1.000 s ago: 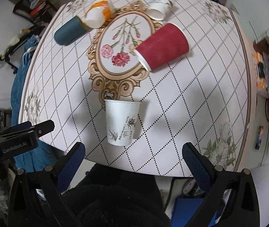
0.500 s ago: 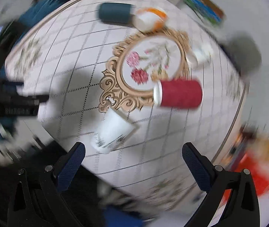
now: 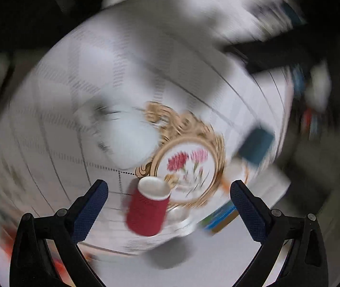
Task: Flip cup upside down
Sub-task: 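Open the left gripper while the right gripper reaches and grasps the white cup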
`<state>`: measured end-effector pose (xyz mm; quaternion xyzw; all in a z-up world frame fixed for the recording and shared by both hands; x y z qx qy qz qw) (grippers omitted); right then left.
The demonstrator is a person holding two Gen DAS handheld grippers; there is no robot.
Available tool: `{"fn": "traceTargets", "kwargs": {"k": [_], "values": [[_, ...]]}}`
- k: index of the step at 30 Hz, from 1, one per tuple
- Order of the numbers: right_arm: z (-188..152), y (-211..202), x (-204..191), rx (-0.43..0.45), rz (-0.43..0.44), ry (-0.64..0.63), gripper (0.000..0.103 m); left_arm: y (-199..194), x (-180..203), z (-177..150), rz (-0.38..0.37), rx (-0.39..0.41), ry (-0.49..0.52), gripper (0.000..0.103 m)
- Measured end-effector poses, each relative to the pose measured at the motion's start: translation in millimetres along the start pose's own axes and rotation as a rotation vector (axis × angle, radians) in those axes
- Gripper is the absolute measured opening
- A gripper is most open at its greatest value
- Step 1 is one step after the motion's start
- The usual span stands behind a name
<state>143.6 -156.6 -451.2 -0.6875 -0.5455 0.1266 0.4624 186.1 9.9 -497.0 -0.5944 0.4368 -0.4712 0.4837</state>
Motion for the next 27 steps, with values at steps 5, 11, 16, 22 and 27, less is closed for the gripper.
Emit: {"fn": "traceTargets", "kwargs": {"k": [5,11,16,22,27], "values": [[22,11,-29,0.068,-0.051,-0.289,0.103,17,-5,-7,0.008,-0.024,-0.006,0.087],[39,26,-47,0.106,-0.05,-0.42,0.1,36,-3,-21,0.011,-0.046,-0.006,0.086],[50,28,-61,0.124,-0.034,-0.456,0.1,44,-7,-30,0.015,-0.054,-0.005,0.086],[58,36,-69,0.128,-0.025,-0.472,0.094,47,-16,-30,0.018,-0.055,-0.006,0.086],[61,45,-72,0.113,-0.022,-0.468,0.077,51,-21,-32,0.023,-0.059,-0.004,0.086]]}}
Point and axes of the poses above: each gripper's, at about its wrist camera, not at the fingertips, and y roughly the way its jaws point, x to its right, z to its top, the point moved 10 cm from there along y, roughly the way its jaws point, and after that the axes turned 4 degrees about -z, right-handed, at the moved point
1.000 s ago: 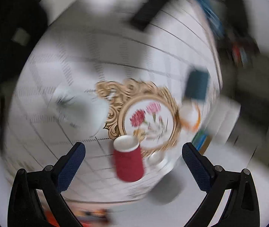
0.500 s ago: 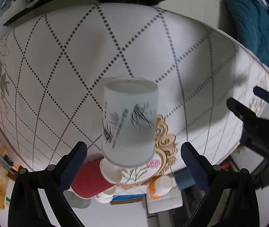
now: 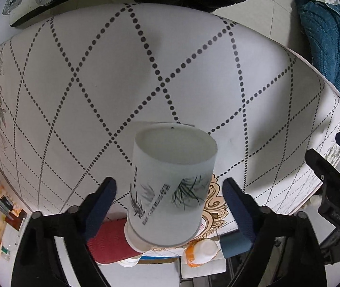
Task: Flip cup upside down
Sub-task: 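Open the left gripper while the right gripper reaches and grasps the white cup, then lift the white cup with the right gripper and rotate it rim-down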
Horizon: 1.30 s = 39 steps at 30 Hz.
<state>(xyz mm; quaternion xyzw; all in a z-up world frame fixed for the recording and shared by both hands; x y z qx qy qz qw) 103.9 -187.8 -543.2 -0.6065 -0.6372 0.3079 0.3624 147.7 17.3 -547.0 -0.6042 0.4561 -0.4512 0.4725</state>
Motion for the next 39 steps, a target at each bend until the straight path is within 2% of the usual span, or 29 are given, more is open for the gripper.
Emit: {"fn": "traceTargets", "kwargs": {"k": [1,10,16,25,39], "values": [[0,3,0,-0.009,0.002,0.005,0.067,1,0,0,0.0,-0.001,0.0,0.086],[-1,9,12,-0.017,0.019,0.07,0.065,-7,-9,15,0.0,-0.005,-0.001,0.086],[-3,12,35,-0.035,0.066,0.224,0.065,-7,-12,17,0.009,-0.007,0.002,0.086],[-14,21,67,-0.054,0.277,0.588,0.065,-20,-18,21,0.026,-0.001,0.012,0.086],[-53,48,64,-0.075,0.762,1.296,0.065,-44,-28,30,0.048,0.014,0.024,0.086]]}}
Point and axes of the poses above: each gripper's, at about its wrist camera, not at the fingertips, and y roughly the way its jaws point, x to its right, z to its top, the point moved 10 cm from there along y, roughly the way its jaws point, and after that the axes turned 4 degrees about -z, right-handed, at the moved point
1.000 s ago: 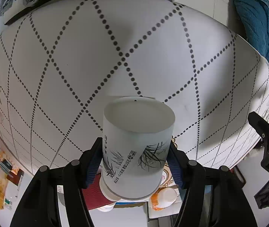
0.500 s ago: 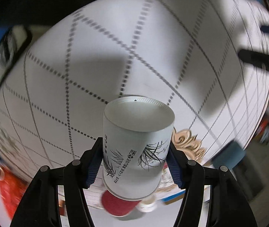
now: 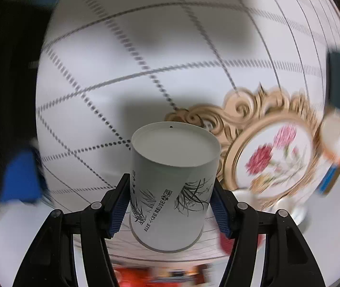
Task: Flip cup upside down
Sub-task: 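Lift the white cup with the right gripper and rotate it rim-down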
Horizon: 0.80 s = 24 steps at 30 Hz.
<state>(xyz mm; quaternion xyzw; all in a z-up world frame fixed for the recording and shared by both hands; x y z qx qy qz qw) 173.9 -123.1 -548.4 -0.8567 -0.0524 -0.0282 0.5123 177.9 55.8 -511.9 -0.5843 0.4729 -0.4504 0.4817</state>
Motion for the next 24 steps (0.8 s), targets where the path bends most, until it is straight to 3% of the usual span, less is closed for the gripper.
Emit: {"fn": "traceTargets", "kwargs": {"k": [6,18,24], "values": [[-7,13,21,-0.033,0.251,0.328,0.065,-6,7,4,0.007,0.0,0.019,0.086],[-25,49,46,-0.1,0.68,0.736,0.065,-7,27,-2,0.018,-0.003,0.049,0.086],[-26,60,68,-0.105,0.732,0.827,0.067,-7,39,-3,0.02,-0.003,0.059,0.086]]}}
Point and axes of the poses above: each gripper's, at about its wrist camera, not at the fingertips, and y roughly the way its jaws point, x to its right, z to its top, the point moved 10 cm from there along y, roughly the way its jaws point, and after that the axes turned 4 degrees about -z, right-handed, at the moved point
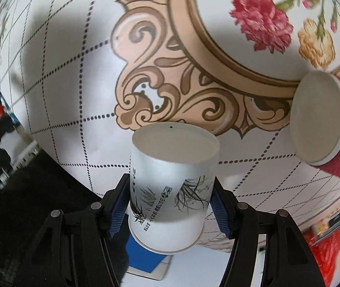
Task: Flip cup upside down
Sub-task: 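Lift the white cup with the right gripper and rotate it rim-down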
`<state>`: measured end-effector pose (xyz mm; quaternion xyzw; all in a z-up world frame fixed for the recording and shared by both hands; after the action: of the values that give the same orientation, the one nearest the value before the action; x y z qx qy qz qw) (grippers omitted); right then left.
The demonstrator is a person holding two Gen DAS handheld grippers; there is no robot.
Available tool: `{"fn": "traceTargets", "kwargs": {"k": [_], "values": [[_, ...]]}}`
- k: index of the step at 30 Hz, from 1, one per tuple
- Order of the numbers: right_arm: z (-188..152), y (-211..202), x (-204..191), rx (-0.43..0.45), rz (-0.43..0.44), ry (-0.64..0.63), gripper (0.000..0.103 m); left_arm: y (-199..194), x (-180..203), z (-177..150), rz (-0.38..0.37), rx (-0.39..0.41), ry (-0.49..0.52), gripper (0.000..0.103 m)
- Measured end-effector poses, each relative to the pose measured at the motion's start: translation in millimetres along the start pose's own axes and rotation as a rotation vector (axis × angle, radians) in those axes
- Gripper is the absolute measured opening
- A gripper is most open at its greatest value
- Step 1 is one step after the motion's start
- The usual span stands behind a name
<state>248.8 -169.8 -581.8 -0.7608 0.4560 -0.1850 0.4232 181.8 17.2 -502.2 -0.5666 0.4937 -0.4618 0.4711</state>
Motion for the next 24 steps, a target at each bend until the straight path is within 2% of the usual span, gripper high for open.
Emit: {"fn": "traceTargets", "kwargs": {"k": [3,4,5,7,9,14,16,20,24], "values": [[2,-1,8,0.001,0.022,0.035,0.07,1,4,0,0.002,0.002,0.01,0.086],[-3,3,1,0.006,0.02,0.042,0.079,1,5,1,0.001,0.004,0.011,0.086],[-3,1,2,0.013,0.023,0.042,0.084,0,8,2,-0.001,0.006,0.012,0.086],[-6,-4,2,0.028,0.027,0.042,0.084,1,12,5,0.004,0.006,0.018,0.086],[-9,-8,5,0.042,0.032,0.046,0.084,1,15,9,0.007,0.007,0.024,0.097],[-8,-25,10,0.084,0.009,0.056,0.084,0,22,18,0.022,0.015,0.038,0.098],[-8,-31,7,0.093,0.009,0.06,0.082,-1,25,20,0.025,0.015,0.042,0.098],[-11,-36,12,0.114,0.002,0.069,0.066,-3,29,23,0.029,0.016,0.052,0.098],[-12,-38,11,0.149,-0.009,0.071,0.064,0,29,25,0.033,0.017,0.063,0.098]]}}
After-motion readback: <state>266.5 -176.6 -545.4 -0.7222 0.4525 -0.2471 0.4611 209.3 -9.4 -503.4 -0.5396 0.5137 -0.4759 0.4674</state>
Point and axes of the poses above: each gripper's, at about its wrist camera, not at the fingertips, and y roughly the way its jaws point, x to its right, z to its top, the point moved 10 cm from there along y, roughly the way its jaws point, and after that the axes turned 4 degrees about -z, right-handed, at the moved point
